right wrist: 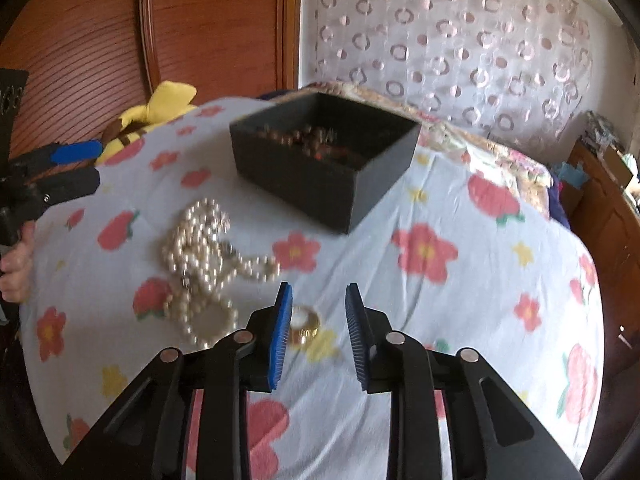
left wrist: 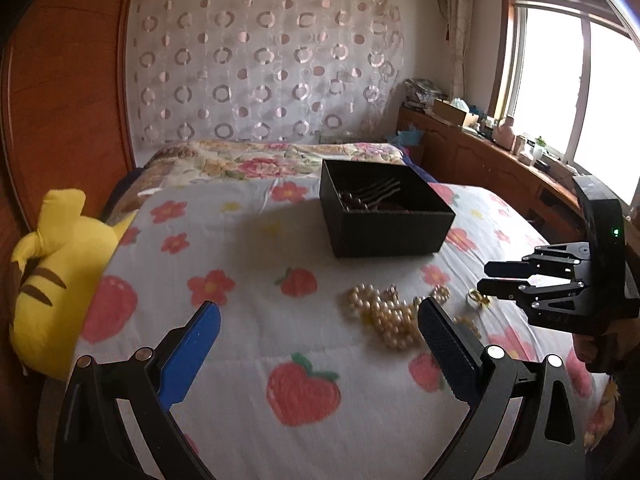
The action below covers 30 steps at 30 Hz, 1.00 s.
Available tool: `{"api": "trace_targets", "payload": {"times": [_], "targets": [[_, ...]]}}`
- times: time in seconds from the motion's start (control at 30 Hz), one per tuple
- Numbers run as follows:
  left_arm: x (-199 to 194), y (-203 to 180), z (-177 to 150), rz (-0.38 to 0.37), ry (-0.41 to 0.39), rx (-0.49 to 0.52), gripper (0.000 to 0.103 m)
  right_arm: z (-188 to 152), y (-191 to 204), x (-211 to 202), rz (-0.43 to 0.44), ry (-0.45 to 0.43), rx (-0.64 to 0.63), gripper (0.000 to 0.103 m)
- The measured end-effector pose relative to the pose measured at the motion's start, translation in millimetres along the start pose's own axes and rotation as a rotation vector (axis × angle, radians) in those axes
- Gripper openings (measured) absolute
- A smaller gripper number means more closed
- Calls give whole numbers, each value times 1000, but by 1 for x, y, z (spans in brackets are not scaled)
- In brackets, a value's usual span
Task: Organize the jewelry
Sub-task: 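Withdraw both tools and move the right tool to the gold ring, then grasp the gold ring with the right tool while the left tool grasps the white pearl necklace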
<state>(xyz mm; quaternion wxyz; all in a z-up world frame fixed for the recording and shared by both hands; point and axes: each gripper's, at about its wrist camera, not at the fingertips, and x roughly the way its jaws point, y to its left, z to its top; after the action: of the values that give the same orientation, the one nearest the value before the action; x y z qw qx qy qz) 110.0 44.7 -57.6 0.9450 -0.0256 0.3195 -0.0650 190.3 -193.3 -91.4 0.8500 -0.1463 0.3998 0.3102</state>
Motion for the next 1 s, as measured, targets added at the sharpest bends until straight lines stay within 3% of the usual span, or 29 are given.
{"api": "trace_targets", "payload": {"times": [0.27, 0.33, 0.47, 0.6, 0.67, 1.0], "targets": [[6, -9, -8, -6, 38, 23, 95, -6, 9, 9, 2, 39, -11, 30], [8, -11, -9, -13, 47, 30, 95, -6, 12, 10, 7, 40, -20, 21], [12, -16, -8, -30, 62, 40, 94, -7, 11, 7, 10, 41, -27, 21], [23, -14, -5, -56, 94, 31, 79, -10, 8, 4, 20, 25, -11, 21], [32, -11, -2, -77, 118, 13, 66, -9, 8, 5, 19, 24, -9, 21], [83, -9, 16, -113, 234, -7, 41, -12, 10, 2, 11, 23, -13, 22]]}}
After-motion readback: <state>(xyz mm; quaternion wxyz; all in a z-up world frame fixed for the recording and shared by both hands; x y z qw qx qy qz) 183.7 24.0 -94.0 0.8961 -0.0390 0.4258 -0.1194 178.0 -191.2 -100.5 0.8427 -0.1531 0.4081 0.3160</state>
